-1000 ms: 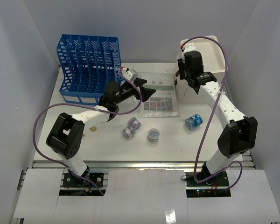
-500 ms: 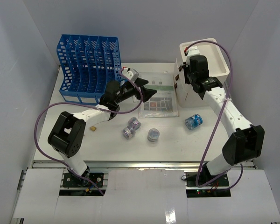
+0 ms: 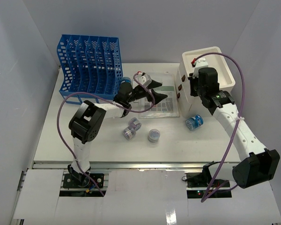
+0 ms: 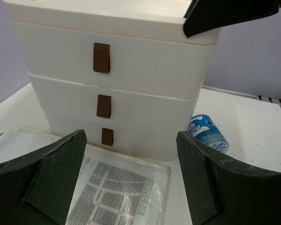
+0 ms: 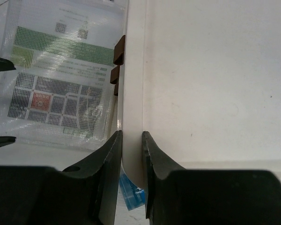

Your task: Organize the desk

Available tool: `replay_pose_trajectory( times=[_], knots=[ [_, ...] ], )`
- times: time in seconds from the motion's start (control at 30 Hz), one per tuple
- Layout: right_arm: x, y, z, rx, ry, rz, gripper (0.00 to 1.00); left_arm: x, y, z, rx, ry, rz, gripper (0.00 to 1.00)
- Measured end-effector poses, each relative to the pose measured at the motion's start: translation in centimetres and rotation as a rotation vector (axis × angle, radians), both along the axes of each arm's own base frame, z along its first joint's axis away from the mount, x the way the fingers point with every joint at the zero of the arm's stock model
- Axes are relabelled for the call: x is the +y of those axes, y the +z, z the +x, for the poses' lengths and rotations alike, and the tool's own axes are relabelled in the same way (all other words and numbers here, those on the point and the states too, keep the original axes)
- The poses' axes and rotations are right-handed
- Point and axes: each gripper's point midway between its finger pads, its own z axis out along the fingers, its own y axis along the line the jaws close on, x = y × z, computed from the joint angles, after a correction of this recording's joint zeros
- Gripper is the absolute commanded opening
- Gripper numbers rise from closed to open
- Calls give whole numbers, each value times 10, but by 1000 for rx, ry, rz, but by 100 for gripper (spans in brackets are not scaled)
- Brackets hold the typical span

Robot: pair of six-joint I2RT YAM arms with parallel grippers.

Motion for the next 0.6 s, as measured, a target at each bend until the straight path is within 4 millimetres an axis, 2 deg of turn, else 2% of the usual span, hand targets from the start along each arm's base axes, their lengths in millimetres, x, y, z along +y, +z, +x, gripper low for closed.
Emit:
replay_pose_trajectory(
  times=[0.13,0.23,0.37,0.47,0.6],
  knots=[
    [1,0,0,-18,11,3,8,-24,1,4,-99,-51,-17,84],
    [1,0,-2,-39,26,3,8,-44,11,25,-180,-60,-53,81],
    [2,0,-4,-58,47,1,8,-64,13,50,-227,-60,-77,79],
    [3,0,-7,-70,61,2,8,-76,8,65,-230,-50,-79,74],
    [4,0,-9,-84,75,4,8,-96,2,71,-235,-58,-73,63]
  ],
)
